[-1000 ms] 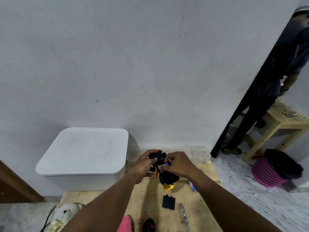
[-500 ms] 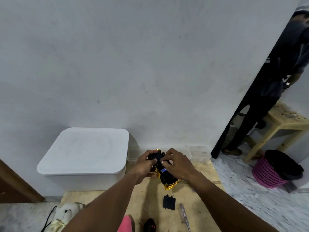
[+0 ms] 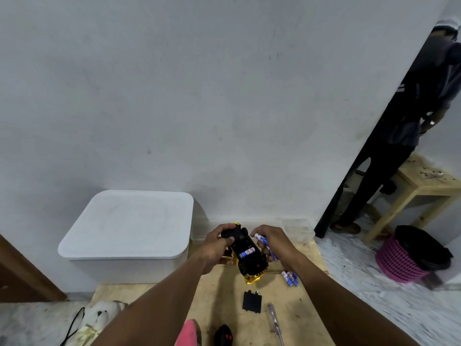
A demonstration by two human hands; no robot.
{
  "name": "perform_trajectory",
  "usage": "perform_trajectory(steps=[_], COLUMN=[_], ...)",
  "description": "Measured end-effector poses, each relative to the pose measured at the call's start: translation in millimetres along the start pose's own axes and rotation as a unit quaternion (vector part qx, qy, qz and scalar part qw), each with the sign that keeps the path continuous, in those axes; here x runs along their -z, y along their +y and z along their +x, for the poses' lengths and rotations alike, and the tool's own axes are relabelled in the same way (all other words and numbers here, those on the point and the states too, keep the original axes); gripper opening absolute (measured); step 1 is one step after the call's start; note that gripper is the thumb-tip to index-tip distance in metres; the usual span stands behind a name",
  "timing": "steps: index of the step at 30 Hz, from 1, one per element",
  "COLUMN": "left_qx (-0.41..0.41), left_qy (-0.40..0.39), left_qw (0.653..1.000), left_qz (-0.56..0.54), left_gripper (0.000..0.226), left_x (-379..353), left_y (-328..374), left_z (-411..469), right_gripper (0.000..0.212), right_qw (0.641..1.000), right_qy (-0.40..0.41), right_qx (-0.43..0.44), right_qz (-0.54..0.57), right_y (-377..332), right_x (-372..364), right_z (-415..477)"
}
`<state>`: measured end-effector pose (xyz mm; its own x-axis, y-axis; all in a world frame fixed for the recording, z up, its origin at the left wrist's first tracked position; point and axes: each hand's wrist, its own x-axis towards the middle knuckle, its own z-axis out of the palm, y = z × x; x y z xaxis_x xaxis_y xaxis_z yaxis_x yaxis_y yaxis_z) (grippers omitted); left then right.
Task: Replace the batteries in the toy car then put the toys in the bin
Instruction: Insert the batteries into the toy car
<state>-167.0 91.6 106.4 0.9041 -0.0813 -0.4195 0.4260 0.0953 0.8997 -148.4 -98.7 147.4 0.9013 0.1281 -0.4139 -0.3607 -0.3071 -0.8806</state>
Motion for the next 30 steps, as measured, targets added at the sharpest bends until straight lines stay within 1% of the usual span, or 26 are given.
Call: perform_trajectory(steps=[2, 4, 6, 8, 9, 12, 14, 16, 18, 21, 23, 28, 30], left_qx=[0.002, 0.002, 0.001, -0.002, -0.004, -0.011, -0.016, -0.022, -0.031, -0.043, -0.052, -0.058, -0.056], left_qy=[0.0, 0.0, 0.005, 0.018, 0.025, 0.045, 0.059, 0.075, 0.083, 0.09, 0.091, 0.091, 0.097], left_qw=[1.0, 1.0, 1.0, 1.0, 1.0, 0.999, 0.998, 0.997, 0.996, 0.995, 0.994, 0.994, 0.994], left_qz=[0.003, 0.0, -0.004, -0.005, -0.005, -0.007, -0.002, 0.0, 0.002, 0.005, 0.005, 0.002, -0.005], left_gripper=[0.036, 0.036, 0.035, 0.034, 0.034, 0.034, 0.033, 0.033, 0.035, 0.037, 0.037, 0.037, 0.036], left_x=[-0.9, -1.7, -2.2, -3.1, -3.9, -7.2, -8.8, -9.8, -10.8, -11.4, -11.4, -13.4, -13.4], left_y=[-0.3, -2.0, -3.3, -3.6, -3.2, -0.8, 0.3, 0.0, -1.0, -1.2, 0.0, 2.2, 2.1], left_z=[-0.9, -0.7, -0.3, 0.0, -0.1, -1.2, -2.0, -1.5, -0.8, -1.2, -2.0, -4.7, -5.5], right_gripper=[0.016, 0.019, 0.032, 0.043, 0.042, 0.02, 0.012, 0.016, 0.017, 0.016, 0.018, 0.019, 0.017], right_qw=[0.998, 0.998, 1.0, 0.993, 0.985, 0.949, 0.934, 0.927, 0.931, 0.968, 0.98, 0.99, 0.989], right_qy=[-0.01, -0.01, 0.004, 0.024, 0.034, 0.056, 0.066, 0.078, 0.088, 0.105, 0.109, 0.115, 0.123], right_qx=[-0.023, -0.019, 0.002, 0.026, 0.041, 0.083, 0.097, 0.1, 0.09, 0.042, 0.015, 0.016, 0.03], right_qz=[0.05, 0.054, -0.008, -0.109, -0.164, -0.298, -0.337, -0.354, -0.341, -0.226, -0.164, -0.081, -0.08], right_y=[2.3, 4.4, 5.7, 6.8, 7.5, 11.8, 12.9, 13.2, 13.0, 12.4, 12.3, 14.7, 15.3], right_x=[1.1, 2.1, 2.1, 0.6, -0.7, -6.9, -12.9, -19.4, -25.3, -28.2, -27.8, -31.2, -32.9], right_z=[0.0, 0.3, -0.6, -0.5, 0.0, 2.8, 0.6, -0.5, 1.0, 6.3, 7.7, 6.8, 5.4])
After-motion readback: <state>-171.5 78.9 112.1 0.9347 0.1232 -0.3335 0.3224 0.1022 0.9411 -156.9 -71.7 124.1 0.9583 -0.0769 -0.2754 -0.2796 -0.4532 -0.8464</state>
